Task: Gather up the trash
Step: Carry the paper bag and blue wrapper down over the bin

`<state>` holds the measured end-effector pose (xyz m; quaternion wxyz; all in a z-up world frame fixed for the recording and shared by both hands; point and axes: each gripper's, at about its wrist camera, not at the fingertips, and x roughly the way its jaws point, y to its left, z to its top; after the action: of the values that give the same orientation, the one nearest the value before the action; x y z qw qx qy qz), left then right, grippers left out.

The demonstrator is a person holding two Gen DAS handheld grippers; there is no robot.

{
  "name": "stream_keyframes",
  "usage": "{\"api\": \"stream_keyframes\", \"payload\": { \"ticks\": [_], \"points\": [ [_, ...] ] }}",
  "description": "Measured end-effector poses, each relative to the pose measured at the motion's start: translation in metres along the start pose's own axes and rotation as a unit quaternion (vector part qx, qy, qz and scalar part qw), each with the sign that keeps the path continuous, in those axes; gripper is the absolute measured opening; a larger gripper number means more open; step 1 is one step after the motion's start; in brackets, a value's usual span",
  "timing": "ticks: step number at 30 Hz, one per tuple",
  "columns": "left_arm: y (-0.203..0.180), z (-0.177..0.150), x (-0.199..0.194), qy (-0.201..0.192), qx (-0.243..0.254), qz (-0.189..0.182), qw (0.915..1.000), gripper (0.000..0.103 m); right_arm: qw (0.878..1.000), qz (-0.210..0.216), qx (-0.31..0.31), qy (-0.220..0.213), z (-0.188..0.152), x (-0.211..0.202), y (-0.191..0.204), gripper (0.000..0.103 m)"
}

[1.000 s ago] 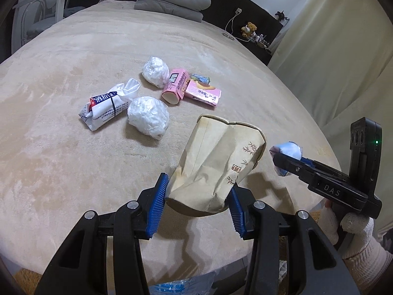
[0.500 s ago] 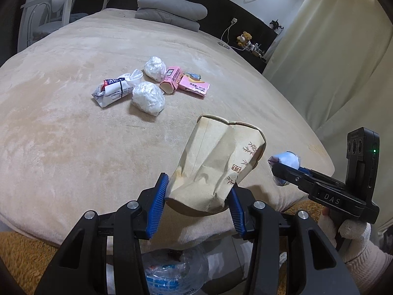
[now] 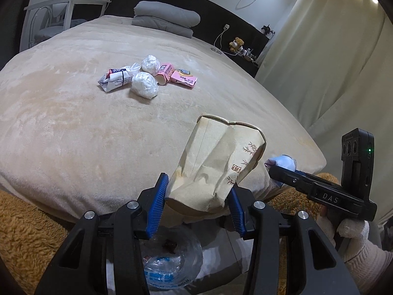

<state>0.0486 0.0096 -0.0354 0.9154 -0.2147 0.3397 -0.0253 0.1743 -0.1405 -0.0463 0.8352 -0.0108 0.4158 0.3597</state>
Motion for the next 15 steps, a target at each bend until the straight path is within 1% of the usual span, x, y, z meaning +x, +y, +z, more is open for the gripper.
{"api": "stream_keyframes", "payload": {
  "ticks": [7, 15],
  "points": [
    [-0.007, -0.017, -0.011, 0.001, 0.006, -0.002, 1.0000, 0.045, 1.000, 0.007, -0.005, 0.000, -0.016, -0.010, 0.005, 0.045],
    [-0.010, -0.032, -0.015, 0.017, 0.003, -0.005, 0.9998, 0.045, 1.000, 0.014, -0.007, 0.013, -0.029, -0.014, 0.008, 0.045]
  ]
}}
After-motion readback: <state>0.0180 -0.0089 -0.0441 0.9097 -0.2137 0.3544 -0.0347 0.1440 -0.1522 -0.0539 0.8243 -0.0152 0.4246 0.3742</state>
